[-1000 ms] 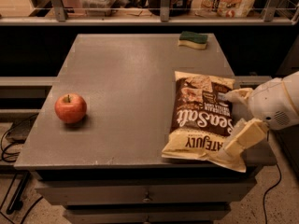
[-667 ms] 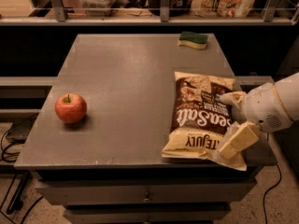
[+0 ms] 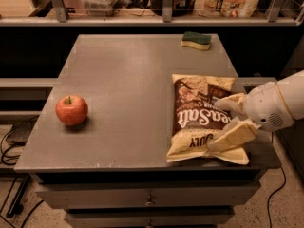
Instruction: Move brown chip bag near sponge
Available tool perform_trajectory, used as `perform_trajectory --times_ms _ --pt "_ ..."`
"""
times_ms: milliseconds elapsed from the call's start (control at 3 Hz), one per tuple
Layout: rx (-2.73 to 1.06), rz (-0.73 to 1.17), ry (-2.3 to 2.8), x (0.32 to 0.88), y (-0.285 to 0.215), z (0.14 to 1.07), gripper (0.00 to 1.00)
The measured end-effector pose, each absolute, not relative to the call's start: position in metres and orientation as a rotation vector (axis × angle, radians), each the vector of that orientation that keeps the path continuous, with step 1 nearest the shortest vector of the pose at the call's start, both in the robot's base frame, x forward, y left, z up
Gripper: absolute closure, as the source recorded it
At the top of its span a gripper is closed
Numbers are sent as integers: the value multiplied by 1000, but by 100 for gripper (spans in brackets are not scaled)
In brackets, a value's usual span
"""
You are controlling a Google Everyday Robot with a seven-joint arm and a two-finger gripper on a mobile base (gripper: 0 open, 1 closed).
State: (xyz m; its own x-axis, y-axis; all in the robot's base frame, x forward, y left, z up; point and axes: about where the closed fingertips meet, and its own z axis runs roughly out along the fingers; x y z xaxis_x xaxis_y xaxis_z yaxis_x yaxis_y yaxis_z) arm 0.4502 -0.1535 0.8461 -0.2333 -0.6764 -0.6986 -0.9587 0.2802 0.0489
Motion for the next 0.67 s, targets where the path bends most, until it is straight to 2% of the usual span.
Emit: perform_trajectory --times_ms 667 --pt "-1444 590 1953 490 -173 881 96"
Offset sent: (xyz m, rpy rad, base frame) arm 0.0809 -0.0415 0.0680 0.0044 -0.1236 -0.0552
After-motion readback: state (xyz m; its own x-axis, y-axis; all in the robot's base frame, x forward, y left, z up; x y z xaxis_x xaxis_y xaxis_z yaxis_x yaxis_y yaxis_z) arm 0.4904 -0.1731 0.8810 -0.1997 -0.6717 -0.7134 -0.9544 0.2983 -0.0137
